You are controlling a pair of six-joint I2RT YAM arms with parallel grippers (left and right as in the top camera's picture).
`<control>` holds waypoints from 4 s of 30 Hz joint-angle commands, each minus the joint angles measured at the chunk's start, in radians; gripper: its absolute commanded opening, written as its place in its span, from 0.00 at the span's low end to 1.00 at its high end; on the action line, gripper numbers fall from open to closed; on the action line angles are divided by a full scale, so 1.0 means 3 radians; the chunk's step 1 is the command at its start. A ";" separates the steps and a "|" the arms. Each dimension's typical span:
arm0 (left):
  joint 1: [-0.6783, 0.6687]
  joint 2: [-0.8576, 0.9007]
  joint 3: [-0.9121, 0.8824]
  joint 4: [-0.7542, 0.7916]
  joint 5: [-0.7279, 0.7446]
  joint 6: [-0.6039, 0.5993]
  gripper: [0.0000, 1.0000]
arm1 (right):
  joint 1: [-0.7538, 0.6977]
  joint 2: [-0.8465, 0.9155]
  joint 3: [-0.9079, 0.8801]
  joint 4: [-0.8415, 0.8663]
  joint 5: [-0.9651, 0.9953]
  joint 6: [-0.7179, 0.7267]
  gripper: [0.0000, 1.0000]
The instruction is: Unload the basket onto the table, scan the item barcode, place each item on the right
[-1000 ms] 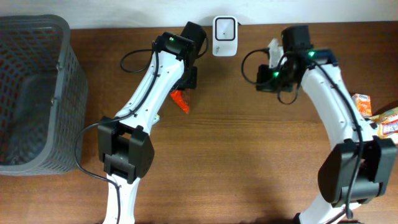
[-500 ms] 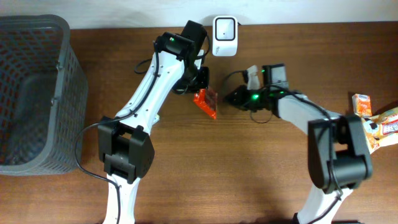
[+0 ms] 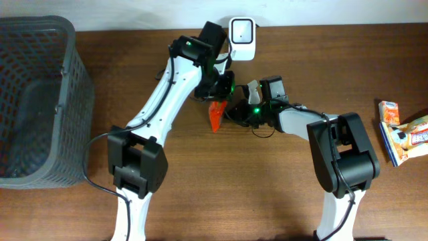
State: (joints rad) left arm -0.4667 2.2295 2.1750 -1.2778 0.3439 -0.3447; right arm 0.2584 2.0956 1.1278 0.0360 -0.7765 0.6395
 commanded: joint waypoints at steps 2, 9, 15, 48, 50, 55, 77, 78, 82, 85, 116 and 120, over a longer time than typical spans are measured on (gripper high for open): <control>-0.0111 -0.0033 0.0071 0.0043 -0.0055 0.0005 0.30 | -0.0130 -0.0020 -0.0003 0.0019 -0.0140 -0.0009 0.04; -0.0118 -0.0033 0.0071 0.0120 -0.0003 0.0006 0.30 | -0.0701 -0.0169 0.0013 -0.0623 -0.0357 -0.0559 0.04; -0.0189 -0.0033 0.0071 0.0214 0.0028 0.0005 0.30 | -0.1306 -0.0711 0.0019 -0.1822 -0.0341 -0.1305 0.04; 0.0534 -0.0142 0.0156 -0.0507 -0.1324 0.0069 0.99 | 0.0235 -0.0739 0.0015 -0.1417 0.2244 -0.0203 0.04; 0.0534 -0.0142 0.0156 -0.0547 -0.1325 0.0069 0.99 | 0.0197 -0.0659 0.0015 -0.1478 0.2403 -0.0093 0.04; 0.0534 -0.0142 0.0156 -0.0627 -0.1338 0.0070 0.99 | 0.0062 -0.0685 0.0050 -0.1610 0.2324 -0.0228 0.04; 0.0469 -0.0140 0.0156 -0.0482 -0.1354 -0.0159 0.99 | 0.0422 -0.0280 0.0548 -0.1717 0.1990 -0.0183 0.04; 0.0468 -0.0140 0.0156 -0.0482 -0.1389 -0.0160 0.99 | 0.0422 -0.0248 0.0548 -0.1722 0.1993 -0.0184 0.04; 0.0469 -0.0140 0.0156 -0.0483 -0.1442 -0.0160 0.99 | 0.0420 -0.0282 0.0556 -0.1815 0.2146 -0.0187 0.04; 0.0469 -0.0140 0.0156 -0.0500 -0.1480 -0.0159 0.99 | 0.0418 -0.0441 0.0640 -0.2022 0.2168 -0.0230 0.04; 0.0465 -0.0134 -0.1158 0.0488 0.0193 0.0369 0.99 | -0.0942 -0.0871 0.0898 -0.3160 0.2594 -0.0459 0.98; 0.0456 -0.0126 -0.1469 0.0847 0.0504 0.0373 0.99 | -0.0952 -0.0871 0.0898 -0.3160 0.2593 -0.0459 0.98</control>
State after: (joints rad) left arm -0.3260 2.2101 1.7969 -1.0695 0.3641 -0.2604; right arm -0.0227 1.8206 1.4044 -0.9119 -0.0208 0.5030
